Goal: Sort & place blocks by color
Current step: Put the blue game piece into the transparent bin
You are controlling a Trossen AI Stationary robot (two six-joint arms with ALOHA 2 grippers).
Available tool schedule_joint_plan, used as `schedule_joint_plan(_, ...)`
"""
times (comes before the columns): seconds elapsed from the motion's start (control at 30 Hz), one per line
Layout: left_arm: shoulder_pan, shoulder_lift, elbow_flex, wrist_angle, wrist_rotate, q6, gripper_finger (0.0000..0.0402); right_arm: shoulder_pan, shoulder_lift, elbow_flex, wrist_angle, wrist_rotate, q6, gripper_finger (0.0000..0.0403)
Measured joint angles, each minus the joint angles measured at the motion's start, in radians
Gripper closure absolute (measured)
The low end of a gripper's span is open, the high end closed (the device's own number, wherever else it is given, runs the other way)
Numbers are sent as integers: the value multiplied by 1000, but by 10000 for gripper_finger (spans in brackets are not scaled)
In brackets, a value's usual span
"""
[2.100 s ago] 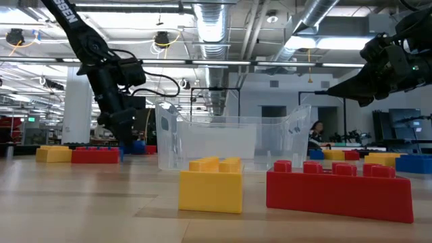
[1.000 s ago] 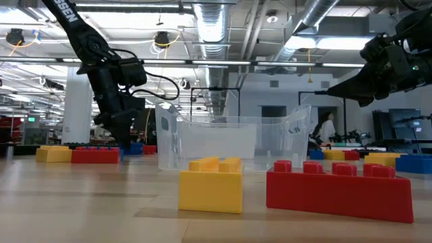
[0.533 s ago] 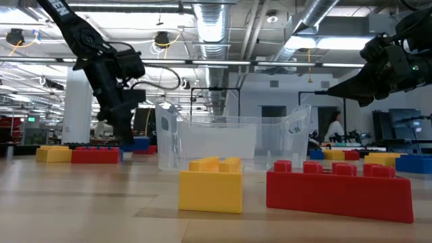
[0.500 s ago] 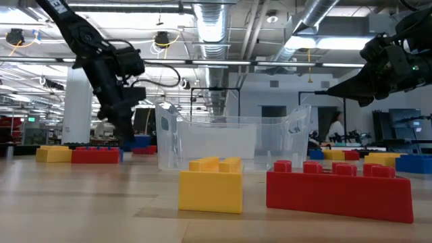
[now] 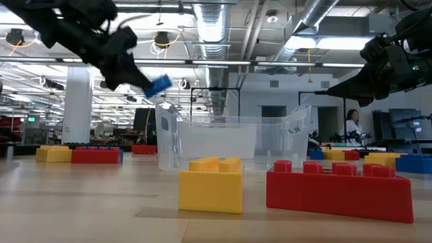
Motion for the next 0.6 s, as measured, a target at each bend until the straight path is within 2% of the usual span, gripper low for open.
schedule_joint_plan(0.23, -159, -49, -135, 326, -73, -57, 353, 0, 0, 0, 0, 0, 0, 353)
schedule_joint_plan(0.43, -257, 13, -201, 513, -115, -104, 353, 0, 0, 0, 0, 0, 0, 353)
schedule_joint_plan(0.6, -324, 98, -204, 583, -124, -124, 353, 0, 0, 0, 0, 0, 0, 353)
